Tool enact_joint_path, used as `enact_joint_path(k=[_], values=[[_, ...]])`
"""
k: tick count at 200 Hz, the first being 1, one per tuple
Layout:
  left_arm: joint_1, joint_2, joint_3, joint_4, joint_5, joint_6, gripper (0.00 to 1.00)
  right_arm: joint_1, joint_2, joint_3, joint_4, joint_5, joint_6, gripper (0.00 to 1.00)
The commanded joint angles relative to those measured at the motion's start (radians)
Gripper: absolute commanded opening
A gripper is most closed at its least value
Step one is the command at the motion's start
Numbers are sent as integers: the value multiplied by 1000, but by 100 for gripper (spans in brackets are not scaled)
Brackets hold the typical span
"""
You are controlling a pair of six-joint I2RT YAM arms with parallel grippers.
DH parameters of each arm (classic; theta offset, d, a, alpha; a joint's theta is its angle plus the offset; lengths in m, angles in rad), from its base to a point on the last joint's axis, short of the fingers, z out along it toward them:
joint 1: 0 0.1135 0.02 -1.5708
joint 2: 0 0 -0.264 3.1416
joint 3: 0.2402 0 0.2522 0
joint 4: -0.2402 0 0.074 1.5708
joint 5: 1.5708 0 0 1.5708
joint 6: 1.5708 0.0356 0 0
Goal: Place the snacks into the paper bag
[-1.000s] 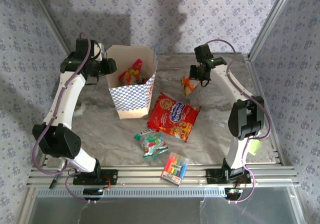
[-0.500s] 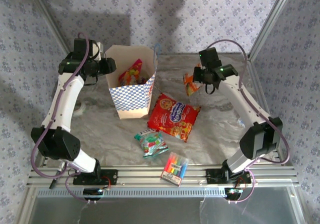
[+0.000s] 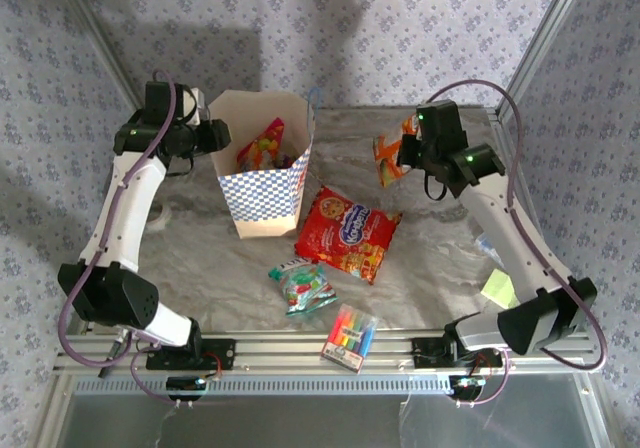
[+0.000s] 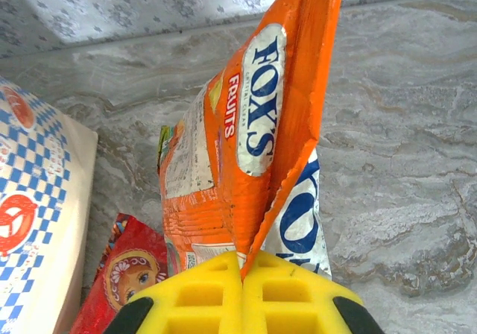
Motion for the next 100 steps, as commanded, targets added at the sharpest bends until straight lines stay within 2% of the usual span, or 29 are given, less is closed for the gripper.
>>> enact_joint_path(k=[1,100], values=[[-11,-30,-13,12,-11,-22,52,7,-69,5,44,33,14,3],[-15,-27,-23,37,-5,-34,53,41,-108,59,62,47,-1,3]])
